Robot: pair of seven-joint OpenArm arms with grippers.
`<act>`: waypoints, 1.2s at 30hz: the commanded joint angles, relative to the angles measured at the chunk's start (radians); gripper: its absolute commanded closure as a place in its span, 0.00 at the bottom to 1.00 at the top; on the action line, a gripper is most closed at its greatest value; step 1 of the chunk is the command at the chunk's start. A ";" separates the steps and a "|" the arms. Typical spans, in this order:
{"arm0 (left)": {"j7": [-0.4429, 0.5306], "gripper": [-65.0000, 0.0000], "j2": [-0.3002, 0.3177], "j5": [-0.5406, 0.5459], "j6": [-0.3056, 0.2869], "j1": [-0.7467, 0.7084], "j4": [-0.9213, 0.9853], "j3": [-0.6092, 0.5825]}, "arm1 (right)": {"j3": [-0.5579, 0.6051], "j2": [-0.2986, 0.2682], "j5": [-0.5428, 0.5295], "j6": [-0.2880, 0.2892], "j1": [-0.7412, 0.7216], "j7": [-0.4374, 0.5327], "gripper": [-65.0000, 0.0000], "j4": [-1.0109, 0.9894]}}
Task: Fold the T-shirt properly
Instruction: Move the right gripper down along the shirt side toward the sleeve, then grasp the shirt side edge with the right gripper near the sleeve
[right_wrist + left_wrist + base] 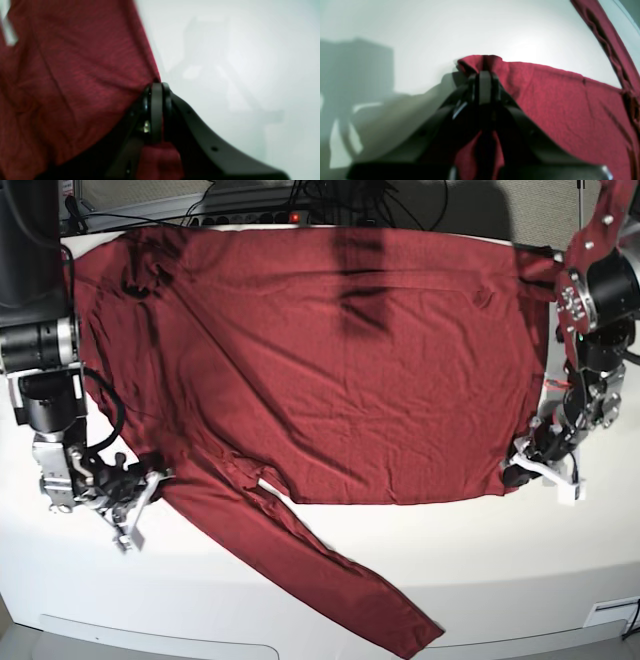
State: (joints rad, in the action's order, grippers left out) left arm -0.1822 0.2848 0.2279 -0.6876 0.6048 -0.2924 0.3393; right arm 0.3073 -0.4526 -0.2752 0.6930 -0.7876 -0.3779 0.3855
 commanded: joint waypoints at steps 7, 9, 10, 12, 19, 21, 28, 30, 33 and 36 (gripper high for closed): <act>-0.078 1.00 0.009 0.062 -0.011 0.026 -0.082 0.000 | -0.004 -0.053 -0.192 0.005 -0.028 -0.084 1.00 0.090; -0.100 1.00 0.009 0.064 -0.011 0.024 -0.097 0.000 | -0.004 -0.071 -0.229 0.005 -0.009 -0.087 1.00 0.126; -0.111 1.00 0.009 0.077 -0.011 0.018 -0.104 0.000 | -0.004 -0.079 -0.246 0.005 0.005 -0.095 1.00 0.149; -0.127 1.00 0.009 0.139 -0.011 -0.003 -0.132 0.000 | -0.004 -0.099 -0.295 0.005 0.045 -0.123 1.00 0.215; -0.204 1.00 0.006 0.308 -0.011 -0.180 -0.397 0.000 | -0.007 -0.215 -0.505 0.005 0.265 -0.189 1.00 0.601; -0.208 1.00 0.007 0.324 -0.011 -0.247 -0.508 0.000 | -0.007 -0.259 -0.568 0.005 0.328 -0.196 1.00 0.705; -0.208 1.00 0.021 0.354 -0.011 -0.453 -0.853 0.000 | -0.148 -0.303 -0.560 0.005 0.523 -0.244 1.00 0.898; -0.208 1.00 0.027 0.357 -0.011 -0.496 -0.914 0.000 | -0.226 -0.298 -0.572 0.005 0.594 -0.252 1.00 0.941; -0.208 1.00 0.032 0.357 -0.011 -0.550 -0.975 0.001 | -0.349 -0.293 -0.602 0.005 0.713 -0.265 1.00 1.026; -0.208 1.00 0.032 0.358 -0.011 -0.597 -1.016 0.000 | -0.450 -0.287 -0.600 0.005 0.830 -0.271 1.00 1.131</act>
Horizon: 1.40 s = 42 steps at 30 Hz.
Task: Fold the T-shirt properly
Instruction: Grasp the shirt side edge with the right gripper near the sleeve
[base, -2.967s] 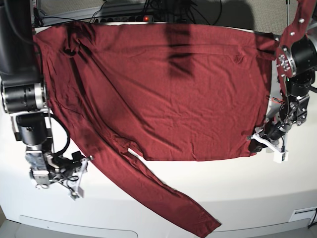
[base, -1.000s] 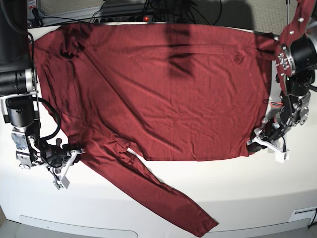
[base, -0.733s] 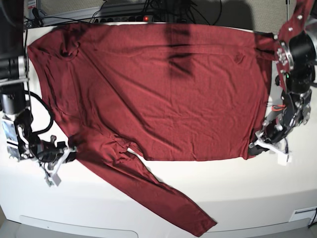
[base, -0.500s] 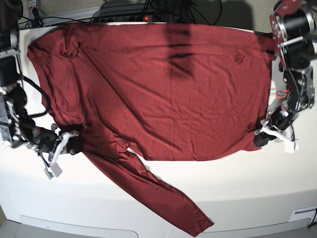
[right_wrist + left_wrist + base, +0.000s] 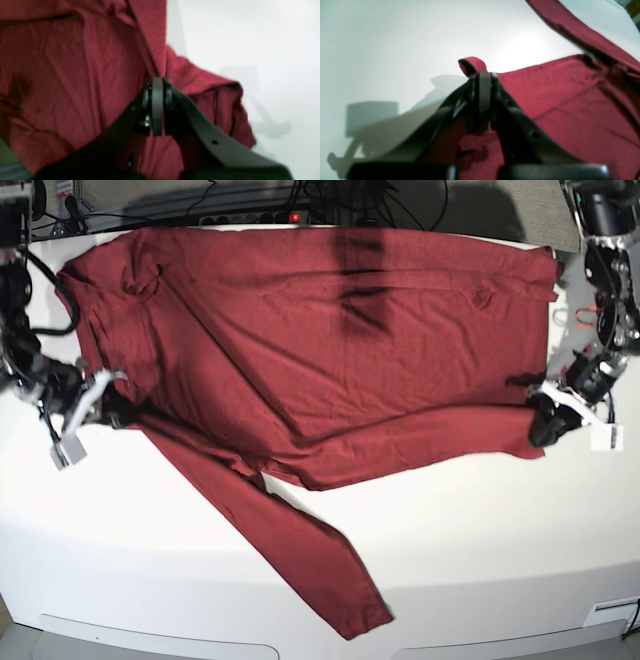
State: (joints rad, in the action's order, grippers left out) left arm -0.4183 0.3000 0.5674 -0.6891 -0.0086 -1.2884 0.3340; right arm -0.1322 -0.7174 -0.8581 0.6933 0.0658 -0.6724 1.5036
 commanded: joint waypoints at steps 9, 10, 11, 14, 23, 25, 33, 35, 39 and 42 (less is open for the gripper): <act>0.021 1.00 0.019 0.017 -0.009 -0.096 -0.117 0.006 | -0.285 -0.022 -0.070 0.005 0.232 0.020 1.00 0.172; 0.021 1.00 0.019 0.017 -0.009 -0.110 -0.134 0.008 | -0.310 -0.022 -0.071 0.005 0.252 0.020 1.00 0.173; 0.021 1.00 0.019 0.017 -0.009 -0.124 -0.151 0.008 | -0.332 -0.022 -0.071 0.005 0.272 0.021 1.00 0.172; 0.021 1.00 0.021 0.017 -0.009 -0.168 -0.208 0.008 | -0.384 -0.022 -0.115 0.005 0.329 0.020 1.00 0.173; 0.034 1.00 0.052 0.017 -0.009 -0.223 -0.258 0.008 | -0.460 -0.017 -0.155 0.005 0.416 0.043 1.00 0.173; 0.056 1.00 0.052 0.018 -0.009 -0.223 -0.258 0.008 | -0.438 -0.009 -0.137 0.005 0.398 0.048 1.00 0.173; 0.082 1.00 0.046 0.017 -0.009 -0.221 -0.258 0.008 | -0.234 0.000 -0.018 0.005 0.220 0.047 0.61 0.172; 0.081 1.00 0.046 0.017 -0.009 -0.222 -0.258 0.008 | -0.156 0.000 0.071 0.005 0.159 0.045 0.58 0.172; 0.081 1.00 0.046 0.016 -0.009 -0.221 -0.258 0.008 | 0.018 0.000 0.274 0.005 0.050 0.023 0.58 0.172; 0.082 1.00 0.044 0.001 -0.009 -0.221 -0.258 0.008 | 0.114 0.000 0.328 0.005 -0.004 -0.013 0.58 0.172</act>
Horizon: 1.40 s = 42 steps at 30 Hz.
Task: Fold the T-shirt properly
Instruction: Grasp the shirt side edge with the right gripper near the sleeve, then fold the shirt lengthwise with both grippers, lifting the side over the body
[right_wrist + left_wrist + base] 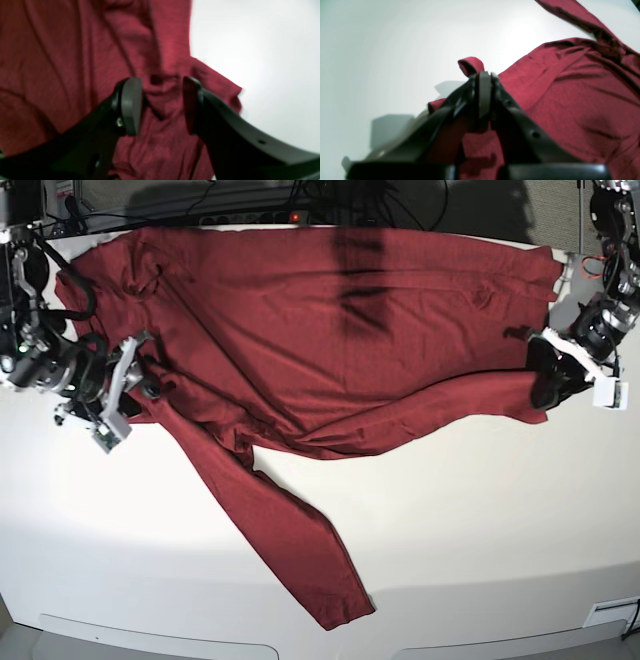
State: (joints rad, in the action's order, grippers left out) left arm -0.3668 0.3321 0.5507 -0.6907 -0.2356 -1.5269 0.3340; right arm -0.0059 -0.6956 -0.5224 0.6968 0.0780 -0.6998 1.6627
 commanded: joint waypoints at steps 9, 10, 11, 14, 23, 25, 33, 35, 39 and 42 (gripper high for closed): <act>0.031 1.00 0.011 -0.011 -0.007 0.006 -0.020 0.008 | 0.162 -0.031 0.164 0.001 -0.063 0.014 0.59 0.013; 0.031 1.00 0.011 -0.011 -0.007 0.006 -0.020 0.008 | 0.183 -0.035 0.186 0.001 -0.063 0.014 0.58 0.013; 0.030 1.00 0.011 -0.011 -0.007 0.005 -0.020 0.008 | 0.200 -0.036 0.209 0.001 -0.064 0.016 0.58 0.013; 0.030 1.00 0.012 -0.011 -0.007 0.006 -0.020 0.008 | 0.231 -0.036 0.240 0.001 -0.064 0.021 0.59 0.013; 0.030 1.00 0.011 -0.011 -0.007 0.005 -0.020 0.008 | 0.256 -0.048 0.299 0.001 -0.064 0.023 0.59 -0.041; 0.030 1.00 0.012 -0.011 -0.007 0.006 -0.020 0.008 | 0.256 -0.054 0.339 0.001 -0.064 0.042 0.59 -0.072; 0.031 1.00 0.012 -0.011 -0.007 0.006 -0.020 0.008 | 0.256 -0.063 0.444 0.001 -0.067 0.175 0.59 -0.101; 0.030 1.00 0.011 -0.011 -0.007 0.005 -0.020 0.008 | 0.256 -0.063 0.445 0.001 -0.067 0.194 0.59 -0.101; 0.030 1.00 0.011 -0.011 -0.007 0.006 -0.020 0.008 | 0.256 -0.063 0.445 0.001 -0.067 0.200 0.64 -0.103; 0.030 1.00 0.011 -0.011 -0.007 0.005 -0.020 0.008 | 0.256 -0.061 0.445 0.001 -0.067 0.222 0.64 -0.103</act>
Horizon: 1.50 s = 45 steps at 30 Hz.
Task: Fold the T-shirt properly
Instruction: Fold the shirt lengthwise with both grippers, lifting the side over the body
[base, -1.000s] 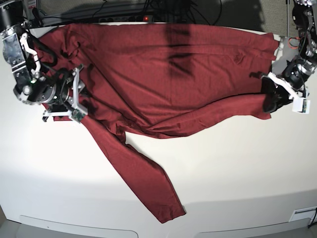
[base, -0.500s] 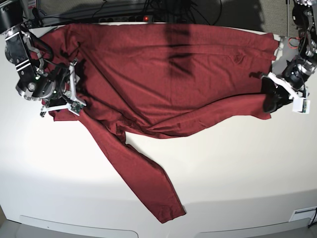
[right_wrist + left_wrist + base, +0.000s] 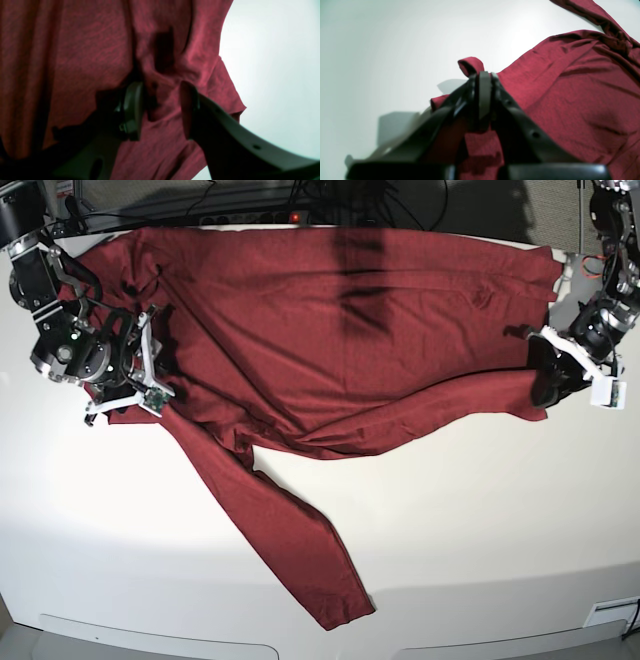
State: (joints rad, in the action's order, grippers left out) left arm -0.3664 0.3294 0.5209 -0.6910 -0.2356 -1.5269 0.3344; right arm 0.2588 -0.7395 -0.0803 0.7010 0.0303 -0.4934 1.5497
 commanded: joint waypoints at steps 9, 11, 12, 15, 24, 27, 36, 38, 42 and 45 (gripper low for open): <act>0.021 1.00 0.014 0.019 -0.007 0.002 -0.020 0.007 | -0.009 0.028 0.051 -0.003 -0.019 0.042 0.64 -0.007; 0.006 1.00 0.014 0.020 -0.007 0.002 -0.020 0.007 | -0.009 0.033 0.051 -0.003 -0.019 0.042 0.64 -0.027; -0.002 1.00 0.014 0.019 -0.007 0.003 -0.020 0.007 | -0.009 0.033 0.051 -0.003 -0.019 0.042 0.64 -0.037; -0.005 1.00 0.014 0.019 -0.007 0.002 -0.020 0.007 | -0.009 0.033 0.064 -0.003 -0.028 0.042 0.64 -0.061; -0.004 1.00 0.014 0.019 -0.007 0.003 -0.020 0.007 | -0.009 0.033 0.077 -0.003 -0.085 0.048 0.73 -0.104; -0.004 1.00 0.014 0.019 -0.007 0.003 -0.020 0.007 | -0.009 0.033 0.077 -0.003 -0.085 0.049 0.84 -0.104; -0.004 1.00 0.014 0.019 -0.007 0.003 -0.020 0.007 | -0.009 0.053 0.077 -0.003 -0.086 0.106 0.92 -0.104; -0.004 1.00 0.014 0.019 -0.007 0.003 -0.020 0.007 | -0.009 0.066 0.077 -0.003 -0.085 0.108 0.92 -0.104; -0.006 1.00 0.014 0.019 -0.007 0.002 -0.020 0.007 | -0.009 0.083 0.078 -0.003 -0.086 0.108 0.92 -0.104; -0.008 1.00 0.014 0.019 -0.007 0.002 -0.020 0.007 | -0.009 0.082 0.079 -0.003 -0.086 0.100 0.99 -0.104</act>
State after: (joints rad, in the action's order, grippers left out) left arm -0.3969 0.3294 0.5209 -0.6910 -0.2382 -1.5272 0.3340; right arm 0.2588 -0.6403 -0.0017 0.7040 -0.0383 -0.4080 1.4338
